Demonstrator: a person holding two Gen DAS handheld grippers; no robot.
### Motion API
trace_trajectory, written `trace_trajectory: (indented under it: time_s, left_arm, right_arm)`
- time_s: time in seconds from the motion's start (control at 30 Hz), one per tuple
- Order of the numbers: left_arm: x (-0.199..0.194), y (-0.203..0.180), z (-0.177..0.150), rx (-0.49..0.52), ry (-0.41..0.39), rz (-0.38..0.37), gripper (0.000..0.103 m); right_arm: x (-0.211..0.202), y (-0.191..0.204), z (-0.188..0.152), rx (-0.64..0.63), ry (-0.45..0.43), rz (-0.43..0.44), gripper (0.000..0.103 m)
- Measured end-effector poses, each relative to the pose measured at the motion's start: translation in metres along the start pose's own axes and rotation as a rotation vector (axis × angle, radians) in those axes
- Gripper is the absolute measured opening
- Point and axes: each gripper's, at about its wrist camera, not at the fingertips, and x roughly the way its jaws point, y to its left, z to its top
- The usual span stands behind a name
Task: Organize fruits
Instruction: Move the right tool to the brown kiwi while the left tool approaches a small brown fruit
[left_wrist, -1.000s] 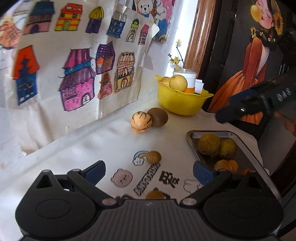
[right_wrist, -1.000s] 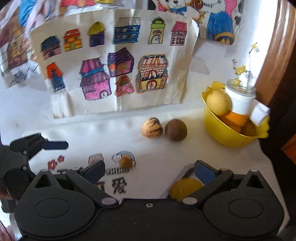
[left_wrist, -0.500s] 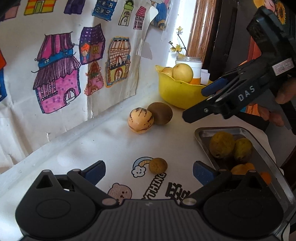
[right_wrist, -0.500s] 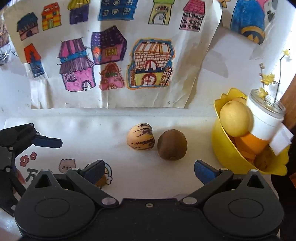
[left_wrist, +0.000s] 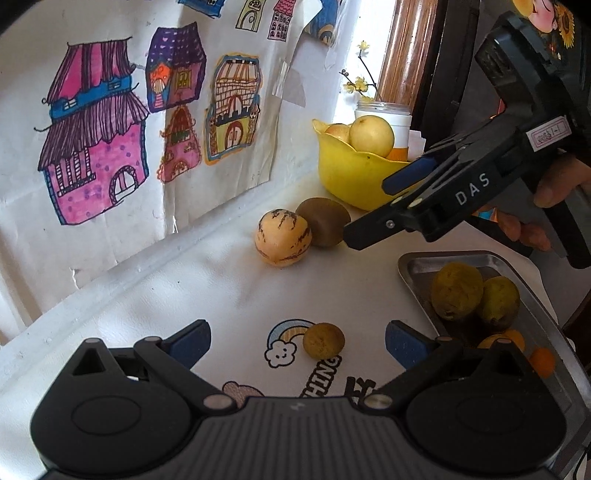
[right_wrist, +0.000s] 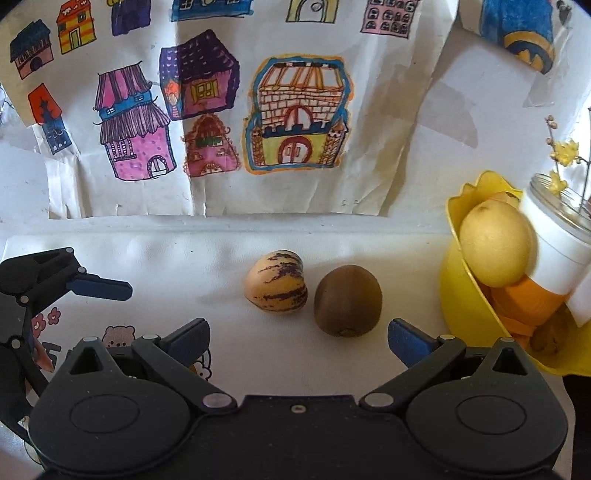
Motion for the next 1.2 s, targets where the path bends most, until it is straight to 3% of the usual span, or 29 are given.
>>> trace_trajectory:
  time_s: [0.33,0.77,1.2]
  left_arm:
    - [-0.016,0.005,-0.016,-0.007,0.004,-0.027,0.103]
    - [-0.038,0.009,-0.04,-0.003,0.004,-0.009,0.103]
    - [-0.009,0.002,-0.013,-0.032,-0.017,0.003,0.103]
  right_arm:
    - [0.014,0.019,0.009,-0.069,-0.001,0.059,0.102]
    - [0.029,0.038,0.013,-0.127,0.006,0.091,0.102]
    - [0.031,0.016,0.02,-0.07,-0.029,0.021,0.1]
